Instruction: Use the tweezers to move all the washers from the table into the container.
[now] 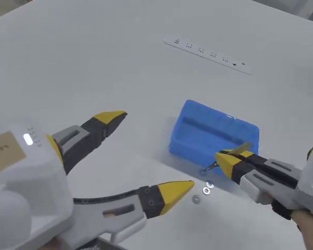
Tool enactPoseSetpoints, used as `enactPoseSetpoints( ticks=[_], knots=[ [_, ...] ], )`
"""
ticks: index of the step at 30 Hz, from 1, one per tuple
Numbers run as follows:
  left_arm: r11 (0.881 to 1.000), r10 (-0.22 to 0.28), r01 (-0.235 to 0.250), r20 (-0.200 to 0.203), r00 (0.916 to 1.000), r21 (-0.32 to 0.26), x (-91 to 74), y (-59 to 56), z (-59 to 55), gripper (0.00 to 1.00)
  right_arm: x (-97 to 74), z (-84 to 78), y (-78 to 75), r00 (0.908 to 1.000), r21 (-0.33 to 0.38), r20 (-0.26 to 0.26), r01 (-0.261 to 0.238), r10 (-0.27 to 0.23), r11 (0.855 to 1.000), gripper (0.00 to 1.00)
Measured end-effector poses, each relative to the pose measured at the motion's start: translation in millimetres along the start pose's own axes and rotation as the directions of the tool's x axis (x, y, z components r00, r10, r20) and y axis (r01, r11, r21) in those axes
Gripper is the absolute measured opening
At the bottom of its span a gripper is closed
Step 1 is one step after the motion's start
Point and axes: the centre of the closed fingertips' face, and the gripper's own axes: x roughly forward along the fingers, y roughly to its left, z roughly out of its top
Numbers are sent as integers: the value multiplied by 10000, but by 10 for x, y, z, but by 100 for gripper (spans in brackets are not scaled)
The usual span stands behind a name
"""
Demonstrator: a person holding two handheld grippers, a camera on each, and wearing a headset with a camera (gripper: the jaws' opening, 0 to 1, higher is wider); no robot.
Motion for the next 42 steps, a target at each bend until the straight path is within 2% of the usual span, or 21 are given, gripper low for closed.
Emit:
enactPoseSetpoints(
  ticks=[3,8,20,22,26,31,37,42],
  knots=[
    [10000,12,-12,33,10000,-10,-3,-1,6,80,54,-63,-39,9997,-439,-179,138,-146,9989,3],
    [10000,-73,73,25,10000,-12,-6,-26,3,79,85,-124,-98,9989,-772,-399,219,-250,9968,3],
    [10000,81,-81,-82,9999,-6,-14,7,-32,79,112,-166,-92,9982,-748,-584,67,-111,9972,3],
    [10000,46,-46,-111,9999,-21,-46,74,-106,79,127,-217,-116,9959,-953,-880,141,-225,9954,3],
    [10000,-74,76,-234,9997,61,-50,70,-131,78,112,-212,-126,9961,-790,-856,160,-228,9967,3],
    [9999,-89,93,-307,9995,126,-66,79,-140,78,96,-254,-24,9942,-229,-1049,-272,247,9994,3],
    [9998,-125,130,-391,9992,128,-68,70,-152,77,64,-287,71,9929,-124,-1127,-404,387,9991,3],
    [9998,-152,159,-448,9989,142,-75,71,-160,77,85,-280,81,9919,-336,-1195,-476,432,9983,3]
  ],
)
